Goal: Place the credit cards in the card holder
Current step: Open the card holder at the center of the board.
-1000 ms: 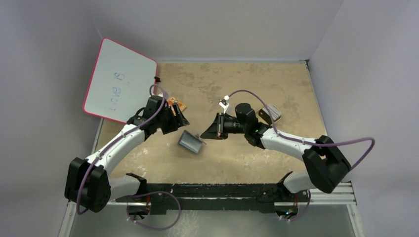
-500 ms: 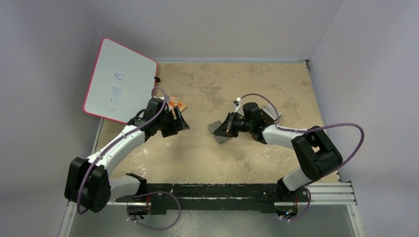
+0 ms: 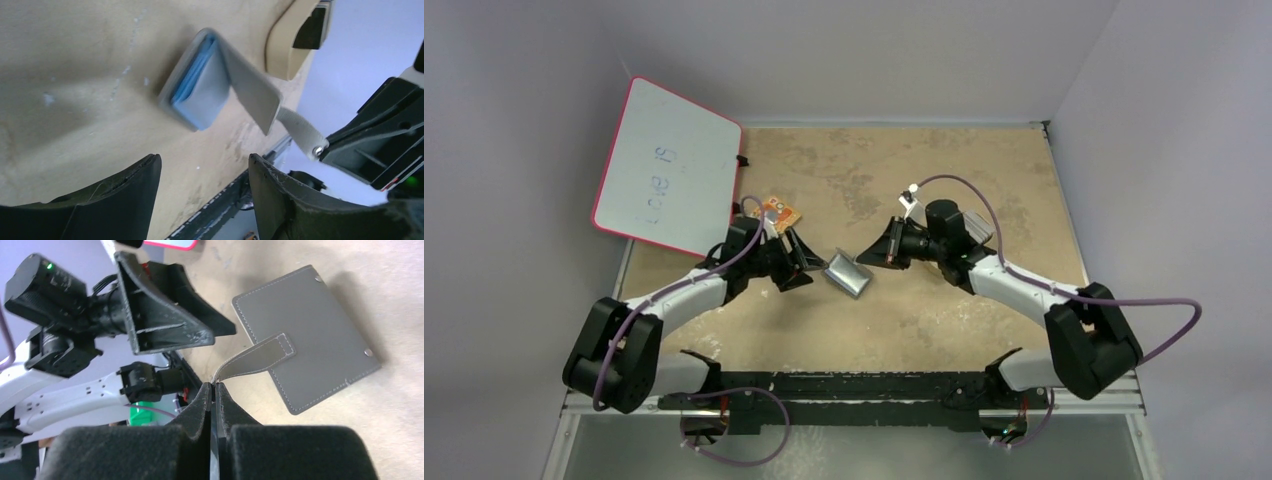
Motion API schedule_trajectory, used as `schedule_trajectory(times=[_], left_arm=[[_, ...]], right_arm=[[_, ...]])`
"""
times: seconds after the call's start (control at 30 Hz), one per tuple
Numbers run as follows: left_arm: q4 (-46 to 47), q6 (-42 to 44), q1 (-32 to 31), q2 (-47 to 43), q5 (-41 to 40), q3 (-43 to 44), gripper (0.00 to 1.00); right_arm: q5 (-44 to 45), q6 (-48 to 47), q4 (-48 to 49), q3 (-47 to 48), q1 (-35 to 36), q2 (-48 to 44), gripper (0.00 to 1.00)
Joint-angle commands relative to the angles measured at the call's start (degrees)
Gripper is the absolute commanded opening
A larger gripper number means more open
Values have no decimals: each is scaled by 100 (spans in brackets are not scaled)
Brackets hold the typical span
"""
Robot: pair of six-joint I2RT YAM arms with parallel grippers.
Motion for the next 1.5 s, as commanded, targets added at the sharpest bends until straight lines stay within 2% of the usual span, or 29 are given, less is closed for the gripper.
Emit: schedule_trajectory(times=[0.0, 0.1, 0.23, 0.4, 0.5, 0.7, 0.97, 1.3, 1.47], left_arm=[[1308, -617, 31, -121, 557, 8, 64], [1190, -642, 31, -175, 656, 86, 63], [-68, 62, 31, -210, 361, 484, 56], [-1869, 1054, 27, -268, -663, 1051, 55], [-2180, 1162, 31, -383, -915, 1145, 54], [-2309, 1234, 27, -354, -1083, 1115, 54], [-2073, 1218, 26, -139, -1023, 921, 54], [-867, 682, 29, 217, -293, 436, 53], [-674, 713, 26, 446, -242, 400, 53]], right_arm=[[-254, 435, 356, 15, 359, -457, 0], [-299, 994, 836, -109, 819, -566, 0], [-192, 1558, 1442, -219, 1246, -598, 0], [-27, 1461, 1297, -238, 1251, -396, 0], [-118, 1265, 1105, -232, 1252, -126, 0], [82, 608, 490, -86, 1172, 244, 0], [584, -114, -365, -351, 603, 66, 0], [1137, -655, -1189, -540, 382, -100, 0], [1447, -719, -1541, -671, 382, -261, 0]])
